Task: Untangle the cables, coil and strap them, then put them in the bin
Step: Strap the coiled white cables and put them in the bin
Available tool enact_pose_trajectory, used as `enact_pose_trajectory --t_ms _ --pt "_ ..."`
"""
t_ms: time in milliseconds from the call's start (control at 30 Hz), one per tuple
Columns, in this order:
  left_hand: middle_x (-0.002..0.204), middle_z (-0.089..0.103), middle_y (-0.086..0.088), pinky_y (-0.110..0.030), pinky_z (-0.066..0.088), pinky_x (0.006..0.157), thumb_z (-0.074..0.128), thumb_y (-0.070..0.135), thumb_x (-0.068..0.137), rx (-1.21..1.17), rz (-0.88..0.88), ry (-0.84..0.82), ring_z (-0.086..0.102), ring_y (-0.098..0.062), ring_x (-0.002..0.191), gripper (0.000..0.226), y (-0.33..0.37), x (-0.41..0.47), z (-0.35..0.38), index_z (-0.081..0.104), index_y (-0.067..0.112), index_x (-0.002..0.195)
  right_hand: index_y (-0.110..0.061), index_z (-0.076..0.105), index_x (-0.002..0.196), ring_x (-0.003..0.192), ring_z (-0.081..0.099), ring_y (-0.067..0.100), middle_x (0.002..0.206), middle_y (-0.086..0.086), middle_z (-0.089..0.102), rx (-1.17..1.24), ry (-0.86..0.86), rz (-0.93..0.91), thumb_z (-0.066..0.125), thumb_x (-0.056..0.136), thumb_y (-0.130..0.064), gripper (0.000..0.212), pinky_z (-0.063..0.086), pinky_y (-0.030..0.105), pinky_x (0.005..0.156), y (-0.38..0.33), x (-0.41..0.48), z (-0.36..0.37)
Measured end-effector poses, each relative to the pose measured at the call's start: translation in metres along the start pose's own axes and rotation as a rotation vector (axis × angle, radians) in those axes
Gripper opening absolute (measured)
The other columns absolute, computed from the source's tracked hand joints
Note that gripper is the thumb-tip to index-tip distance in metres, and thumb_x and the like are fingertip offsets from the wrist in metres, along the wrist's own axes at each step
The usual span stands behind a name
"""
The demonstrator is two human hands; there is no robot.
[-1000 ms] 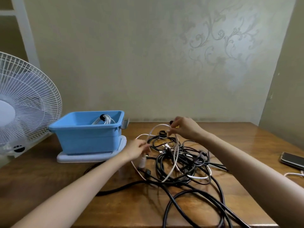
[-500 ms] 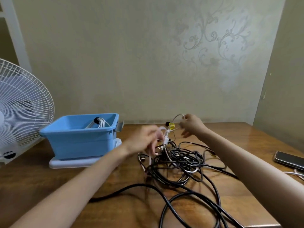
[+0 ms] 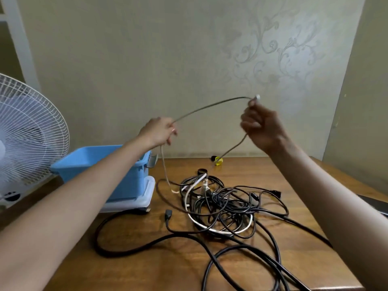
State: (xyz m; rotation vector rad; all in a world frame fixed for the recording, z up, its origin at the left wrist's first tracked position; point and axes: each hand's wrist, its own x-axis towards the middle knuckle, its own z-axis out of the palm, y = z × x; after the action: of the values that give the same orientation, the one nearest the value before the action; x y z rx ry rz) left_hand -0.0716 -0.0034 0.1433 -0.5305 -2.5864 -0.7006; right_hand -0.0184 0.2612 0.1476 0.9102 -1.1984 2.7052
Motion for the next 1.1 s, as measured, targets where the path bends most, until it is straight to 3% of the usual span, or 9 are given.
enact_pose_trajectory --t_ms 233,333,500,600,700,800,867,967,1100 --pt "0.066 0.065 -0.008 -0.028 0.050 0.063 0.045 0.017 0.098 0.298 -0.273 -0.209 0.065 -0.024 0.069 0.027 -0.054 -0.018 0.035 0.065 0.003 0.086 -0.019 0.052 0.086 0.034 0.025 0.002 0.042 -0.009 0.031 -0.055 0.254 -0.149 0.049 0.085 -0.033 0.015 0.024 0.011 0.035 -0.024 -0.004 -0.020" --pt "0.055 0.065 -0.008 -0.022 0.044 0.042 0.028 0.033 0.105 -0.477 -0.318 -0.231 0.058 -0.014 0.040 0.047 -0.011 -0.010 0.018 0.060 0.001 0.092 -0.016 0.057 0.105 0.037 0.027 0.000 0.050 -0.009 0.043 -0.353 0.233 -0.029 0.048 0.085 -0.015 0.021 0.023 0.011 0.036 -0.009 -0.009 -0.018" --pt "0.059 0.057 -0.002 -0.018 0.036 0.047 0.022 0.032 0.104 -1.326 0.224 -0.242 0.044 -0.008 0.047 0.049 0.089 -0.017 -0.034 0.060 0.005 0.088 -0.028 0.047 0.135 0.072 0.059 0.008 0.124 0.001 0.063 -0.867 -0.115 0.236 0.051 0.089 0.007 0.058 0.047 0.017 0.057 0.042 -0.025 0.016" --pt "0.057 0.059 -0.005 -0.018 0.037 0.043 0.023 0.029 0.105 -1.647 0.365 -0.159 0.050 -0.010 0.044 0.060 0.115 -0.013 -0.065 0.067 0.002 0.075 -0.019 0.063 0.115 0.060 0.052 0.009 0.090 0.005 0.069 -1.054 -0.315 0.290 0.056 0.093 -0.007 0.025 0.040 0.018 0.053 0.070 -0.028 0.031" --pt "0.053 0.054 -0.006 -0.018 0.031 0.040 0.026 0.029 0.105 -1.819 0.454 0.135 0.042 -0.010 0.040 0.060 0.089 -0.009 -0.108 0.067 0.004 0.067 -0.012 0.071 0.089 0.048 0.051 0.005 0.063 -0.001 0.063 -1.392 -0.132 0.236 0.060 0.093 -0.020 0.014 0.039 0.017 0.049 0.070 -0.027 0.013" --pt "0.046 0.044 0.001 -0.020 0.019 0.038 0.028 0.030 0.105 -1.503 0.406 0.477 0.028 -0.009 0.037 0.049 0.046 -0.009 -0.136 0.059 0.014 0.071 -0.009 0.069 0.075 0.049 0.056 0.009 0.065 0.003 0.068 -1.462 0.129 0.320 0.052 0.097 -0.028 0.034 0.045 0.020 0.049 0.055 -0.030 -0.019" --pt "0.042 0.046 0.006 -0.019 0.017 0.035 0.031 0.031 0.103 -1.143 0.286 0.453 0.030 -0.007 0.034 0.045 0.029 -0.012 -0.127 0.059 0.019 0.070 -0.005 0.063 0.072 0.046 0.058 0.014 0.061 0.007 0.069 -1.198 0.243 0.310 0.046 0.100 -0.031 0.042 0.047 0.024 0.047 0.047 -0.029 -0.025" --pt "0.051 0.063 0.003 -0.019 0.022 0.039 0.040 0.042 0.098 -0.563 0.143 0.013 0.038 -0.003 0.036 0.043 0.026 -0.027 -0.083 0.062 0.015 0.073 -0.008 0.051 0.074 0.044 0.060 0.018 0.061 0.014 0.068 -0.797 0.244 0.232 0.040 0.101 -0.036 0.040 0.048 0.023 0.042 0.037 -0.019 -0.009" --pt "0.106 0.068 0.004 -0.017 0.042 0.048 0.050 0.054 0.087 -0.088 0.053 -0.531 0.056 -0.009 0.061 0.043 0.036 -0.048 -0.007 0.057 0.016 0.107 -0.010 0.044 0.073 0.055 0.065 0.021 0.068 0.016 0.068 -0.504 0.059 0.166 0.030 0.103 -0.036 0.042 0.054 0.026 0.052 0.028 0.001 0.032"
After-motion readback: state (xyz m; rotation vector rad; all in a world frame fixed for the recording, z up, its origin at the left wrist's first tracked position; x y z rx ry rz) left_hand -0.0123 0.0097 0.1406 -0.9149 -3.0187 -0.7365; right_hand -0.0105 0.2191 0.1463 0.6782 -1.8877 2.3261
